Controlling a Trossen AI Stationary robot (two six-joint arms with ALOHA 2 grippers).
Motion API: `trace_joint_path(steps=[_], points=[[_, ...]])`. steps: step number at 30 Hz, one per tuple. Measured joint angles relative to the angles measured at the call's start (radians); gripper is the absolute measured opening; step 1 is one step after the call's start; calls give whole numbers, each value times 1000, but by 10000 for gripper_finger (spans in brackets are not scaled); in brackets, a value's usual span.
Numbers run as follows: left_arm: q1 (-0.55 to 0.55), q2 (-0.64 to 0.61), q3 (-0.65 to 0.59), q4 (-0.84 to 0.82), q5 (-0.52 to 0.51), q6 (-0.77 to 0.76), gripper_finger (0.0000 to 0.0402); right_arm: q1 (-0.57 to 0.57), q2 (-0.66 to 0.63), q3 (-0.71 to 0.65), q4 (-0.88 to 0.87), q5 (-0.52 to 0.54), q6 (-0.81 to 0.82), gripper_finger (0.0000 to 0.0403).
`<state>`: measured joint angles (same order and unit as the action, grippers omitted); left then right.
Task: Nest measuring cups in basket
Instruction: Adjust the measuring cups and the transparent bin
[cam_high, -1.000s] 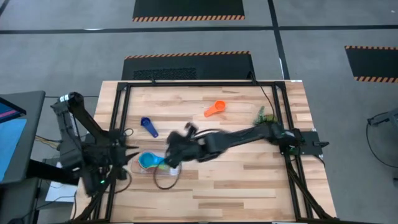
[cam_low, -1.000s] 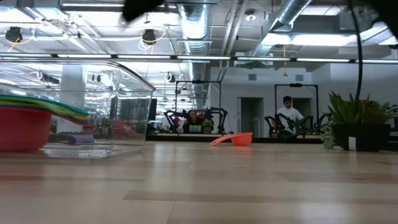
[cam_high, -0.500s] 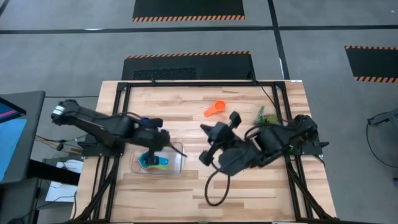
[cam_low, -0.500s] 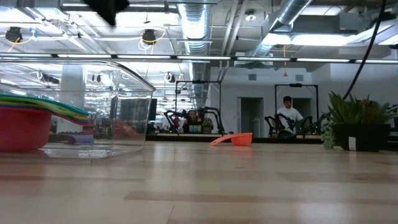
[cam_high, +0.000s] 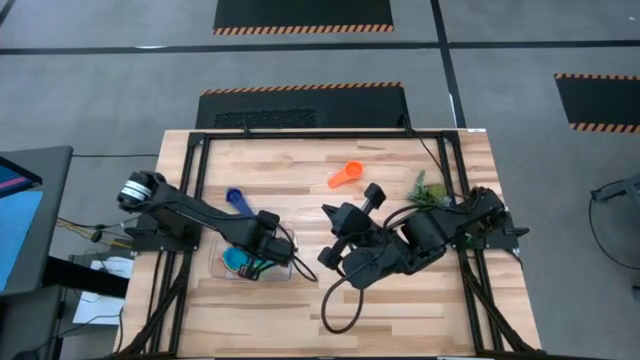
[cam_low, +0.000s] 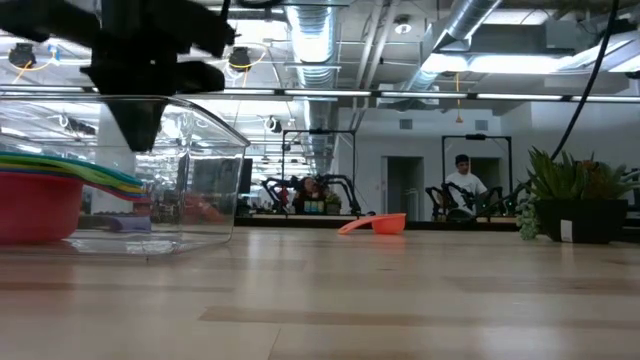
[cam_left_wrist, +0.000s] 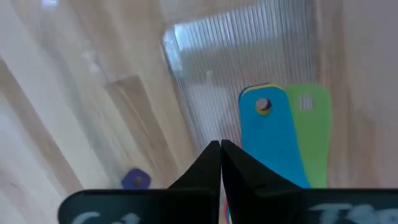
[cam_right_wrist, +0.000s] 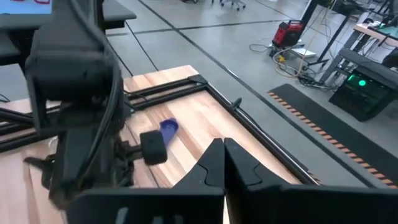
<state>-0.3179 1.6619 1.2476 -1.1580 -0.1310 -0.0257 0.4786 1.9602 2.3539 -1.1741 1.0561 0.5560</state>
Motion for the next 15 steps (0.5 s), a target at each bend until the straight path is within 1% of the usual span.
trace_joint_path(steps=[7, 15], points=[[-4, 58, 0, 26, -18, 18, 0, 0, 0, 0, -4, 0, -4, 12], [-7, 60, -1, 33, -13, 22, 0, 0, 0, 0, -11, -3, -7, 12]])
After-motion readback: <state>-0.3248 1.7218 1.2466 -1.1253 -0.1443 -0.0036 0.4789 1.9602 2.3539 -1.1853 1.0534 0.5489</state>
